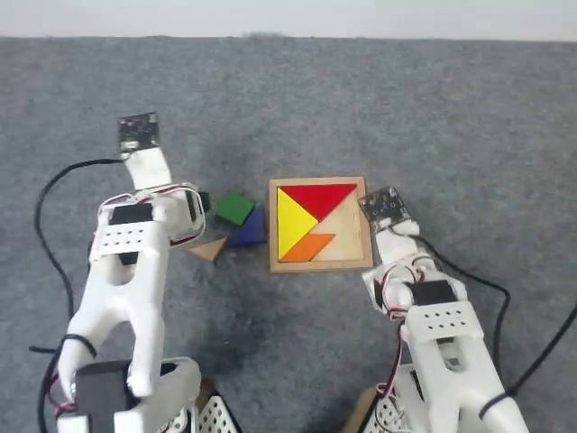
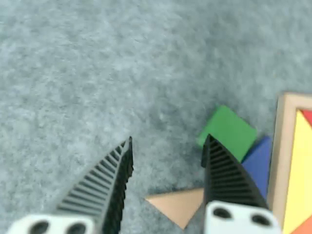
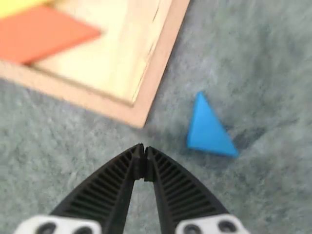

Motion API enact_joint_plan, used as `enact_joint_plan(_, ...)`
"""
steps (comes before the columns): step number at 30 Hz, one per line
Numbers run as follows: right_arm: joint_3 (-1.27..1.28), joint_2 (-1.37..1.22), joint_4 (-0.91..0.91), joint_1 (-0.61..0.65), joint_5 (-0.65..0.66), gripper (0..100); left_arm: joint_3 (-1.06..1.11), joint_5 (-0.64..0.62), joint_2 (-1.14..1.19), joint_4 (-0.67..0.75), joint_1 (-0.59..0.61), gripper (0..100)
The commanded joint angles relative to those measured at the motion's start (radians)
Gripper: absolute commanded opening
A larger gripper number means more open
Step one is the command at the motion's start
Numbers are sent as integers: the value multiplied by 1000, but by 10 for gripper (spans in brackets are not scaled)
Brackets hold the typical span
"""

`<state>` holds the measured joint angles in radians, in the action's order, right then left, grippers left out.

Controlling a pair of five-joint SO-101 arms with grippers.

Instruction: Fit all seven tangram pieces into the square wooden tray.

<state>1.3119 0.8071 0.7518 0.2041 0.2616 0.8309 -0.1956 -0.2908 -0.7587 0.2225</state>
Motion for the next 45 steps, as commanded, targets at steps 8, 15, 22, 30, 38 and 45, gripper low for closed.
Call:
enact_joint_plan(8,-497,-354,50,237,-100,9,-2,-117,-48,68,144,222)
enact_joint_plan(15,-628,-648,-38,295,-123,9,16,-117,-48,98,143,222)
enact_joint_plan(22,-681,-750,-38,298,-127,9,16,-117,-48,94,143,222)
enact_joint_plan(30,-683,-760,-39,289,-118,9,22,-115,-49,94,143,222)
enact_joint_plan(38,-684,-762,-39,183,-103,9,24,-115,-49,94,144,222)
enact_joint_plan(45,-724,-762,-39,107,-77,9,24,-115,-49,94,144,222)
